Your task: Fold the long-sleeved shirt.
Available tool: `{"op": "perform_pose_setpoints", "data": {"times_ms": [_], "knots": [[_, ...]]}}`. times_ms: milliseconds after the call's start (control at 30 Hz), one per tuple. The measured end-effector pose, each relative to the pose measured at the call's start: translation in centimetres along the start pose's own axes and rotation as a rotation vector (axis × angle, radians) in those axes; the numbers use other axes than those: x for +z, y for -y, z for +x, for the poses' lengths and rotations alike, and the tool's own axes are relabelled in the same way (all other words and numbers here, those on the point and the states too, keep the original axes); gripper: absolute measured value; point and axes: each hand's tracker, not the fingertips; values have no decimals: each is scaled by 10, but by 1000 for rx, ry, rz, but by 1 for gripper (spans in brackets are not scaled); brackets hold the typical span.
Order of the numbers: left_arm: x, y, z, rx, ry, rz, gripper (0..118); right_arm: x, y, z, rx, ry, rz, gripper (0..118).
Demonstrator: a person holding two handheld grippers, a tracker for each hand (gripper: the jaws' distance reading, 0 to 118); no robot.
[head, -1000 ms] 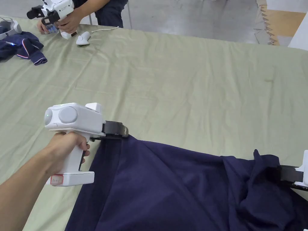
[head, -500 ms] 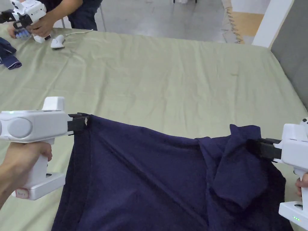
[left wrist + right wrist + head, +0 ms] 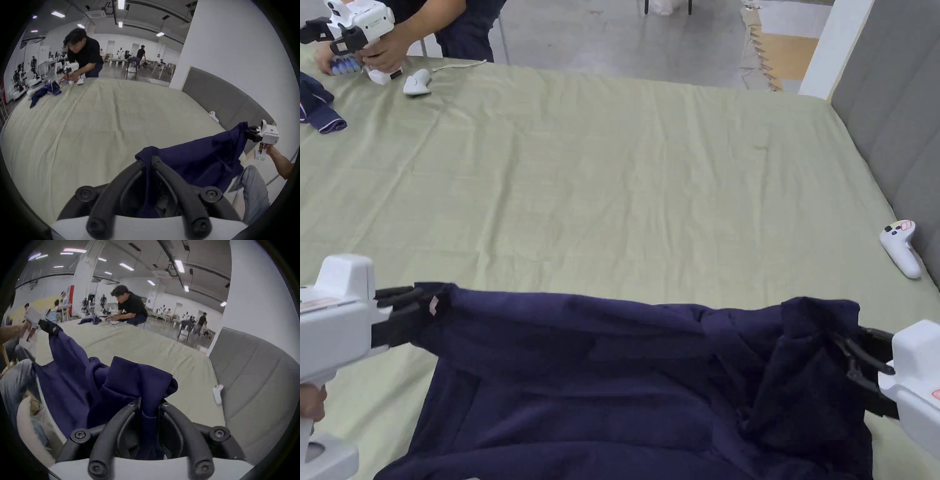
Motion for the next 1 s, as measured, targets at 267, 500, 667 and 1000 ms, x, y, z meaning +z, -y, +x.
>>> {"op": "perform_pose_setpoints", "data": {"times_ms": [267,500,667,1000], "knots": [[18,60,12,-11,-43,-233,10,18,47,-13,-244,-75,-296,15],[2,86,33,22,-107,-397,10,-4,58,-18,-297,-58,-481,15],[4,91,47,-1,-146,-400,29,-15,70,-11,-368,29,-502,71],[46,18,97,-16,-329,124,111,59,-27,-53,-472,226,96,114]]}}
